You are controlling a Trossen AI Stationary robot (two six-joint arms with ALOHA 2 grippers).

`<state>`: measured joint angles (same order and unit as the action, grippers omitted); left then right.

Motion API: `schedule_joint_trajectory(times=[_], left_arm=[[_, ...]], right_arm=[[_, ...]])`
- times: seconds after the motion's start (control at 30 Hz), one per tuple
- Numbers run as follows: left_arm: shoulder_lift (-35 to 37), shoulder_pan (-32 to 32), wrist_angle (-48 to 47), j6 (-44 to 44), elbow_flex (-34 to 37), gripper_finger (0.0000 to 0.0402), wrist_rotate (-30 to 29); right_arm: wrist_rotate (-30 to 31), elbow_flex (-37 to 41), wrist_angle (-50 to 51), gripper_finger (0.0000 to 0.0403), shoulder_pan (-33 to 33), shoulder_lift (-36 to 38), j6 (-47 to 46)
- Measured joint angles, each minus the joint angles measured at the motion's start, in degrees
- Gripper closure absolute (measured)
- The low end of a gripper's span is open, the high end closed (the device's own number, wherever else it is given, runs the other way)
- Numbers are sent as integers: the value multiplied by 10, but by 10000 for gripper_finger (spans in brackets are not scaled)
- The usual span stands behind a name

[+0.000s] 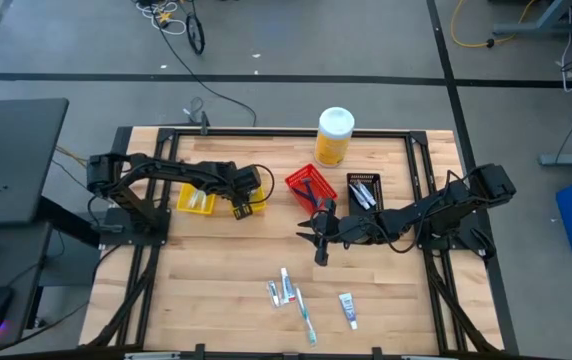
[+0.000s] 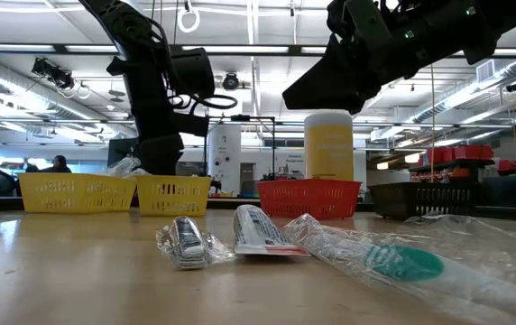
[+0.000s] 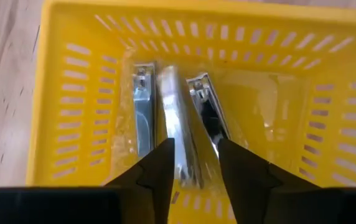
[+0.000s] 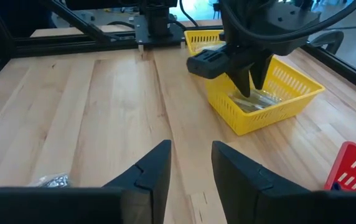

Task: Pick & Place Travel size toiletries
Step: Put the white toothpaste into the black bin

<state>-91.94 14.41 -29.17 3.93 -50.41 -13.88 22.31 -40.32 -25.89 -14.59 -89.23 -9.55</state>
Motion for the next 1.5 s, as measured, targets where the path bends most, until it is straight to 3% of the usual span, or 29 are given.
schedule_joint_trajectory(times=[0.3,0.5,0.7,0.93,1.23,1.5], left_arm=[[19,-14,-126,53,-83,264,-3],[104,-45,-136,57,-91,279,-9],[189,-92,-120,49,-60,287,-12],[239,-157,14,30,52,287,19],[234,-214,241,75,167,287,30],[234,-247,369,46,214,287,24]], right_arm=[[0,0,2,228,4,0,-2],[-3,0,17,182,7,0,-22],[-4,1,36,167,7,0,-43],[-5,1,46,183,7,0,-65],[-20,7,67,208,6,0,-120],[-20,10,71,217,6,0,-121]])
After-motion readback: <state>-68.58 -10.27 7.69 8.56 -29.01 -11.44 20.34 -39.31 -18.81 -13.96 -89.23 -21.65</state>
